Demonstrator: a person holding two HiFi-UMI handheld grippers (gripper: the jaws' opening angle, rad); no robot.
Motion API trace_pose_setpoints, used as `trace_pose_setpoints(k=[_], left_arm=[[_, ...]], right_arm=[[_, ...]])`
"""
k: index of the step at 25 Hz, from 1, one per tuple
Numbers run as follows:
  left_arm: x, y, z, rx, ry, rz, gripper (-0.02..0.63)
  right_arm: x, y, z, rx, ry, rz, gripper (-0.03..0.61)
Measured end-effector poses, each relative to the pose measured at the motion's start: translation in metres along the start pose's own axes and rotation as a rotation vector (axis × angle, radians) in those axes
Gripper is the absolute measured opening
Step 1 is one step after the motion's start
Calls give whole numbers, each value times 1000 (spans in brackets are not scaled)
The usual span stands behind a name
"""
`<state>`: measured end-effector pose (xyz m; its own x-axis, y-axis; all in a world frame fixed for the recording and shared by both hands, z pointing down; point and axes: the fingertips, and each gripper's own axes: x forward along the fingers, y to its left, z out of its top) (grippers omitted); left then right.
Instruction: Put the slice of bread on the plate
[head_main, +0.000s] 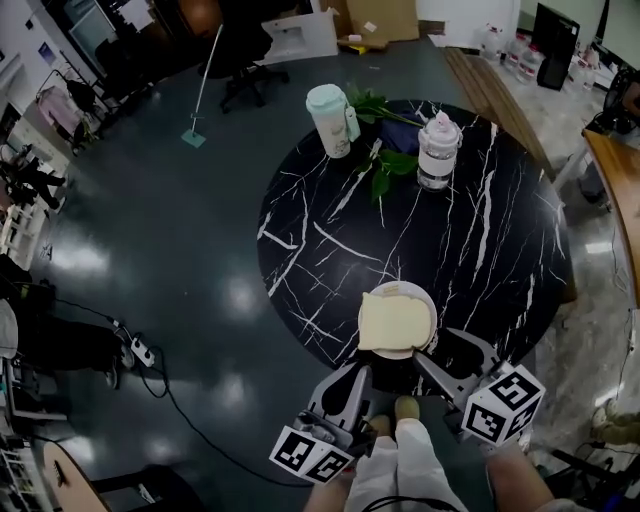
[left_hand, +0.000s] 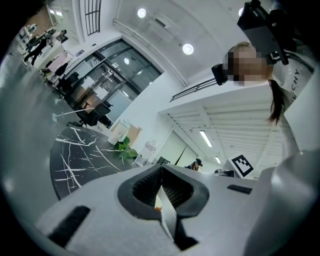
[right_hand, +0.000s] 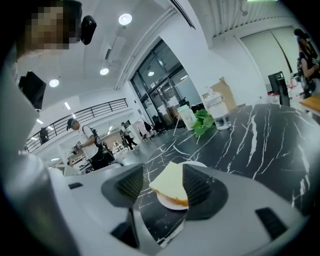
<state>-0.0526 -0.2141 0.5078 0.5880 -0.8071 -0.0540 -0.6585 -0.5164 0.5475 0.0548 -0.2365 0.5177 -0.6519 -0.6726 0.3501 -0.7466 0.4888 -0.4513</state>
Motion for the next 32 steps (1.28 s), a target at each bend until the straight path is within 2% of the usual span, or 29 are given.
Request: trace_pose_setpoints(k=[6, 12, 21, 26, 32], left_arm=[[3, -14, 15, 16, 10, -18, 8], [-2, -30, 30, 26, 36, -25, 8], [-3, -52, 47, 42, 69, -51, 8], [1, -62, 54, 47, 85, -73, 8], [3, -67, 71, 77, 60, -94, 8]], right_arm=[[-14, 25, -3, 7, 34, 47, 233], [-31, 49, 5, -12, 54, 71, 205], [-51, 67, 25, -23, 47, 63, 40], [-61, 75, 40, -8, 6, 80, 24], [-71, 82, 51, -52, -1, 85, 12]])
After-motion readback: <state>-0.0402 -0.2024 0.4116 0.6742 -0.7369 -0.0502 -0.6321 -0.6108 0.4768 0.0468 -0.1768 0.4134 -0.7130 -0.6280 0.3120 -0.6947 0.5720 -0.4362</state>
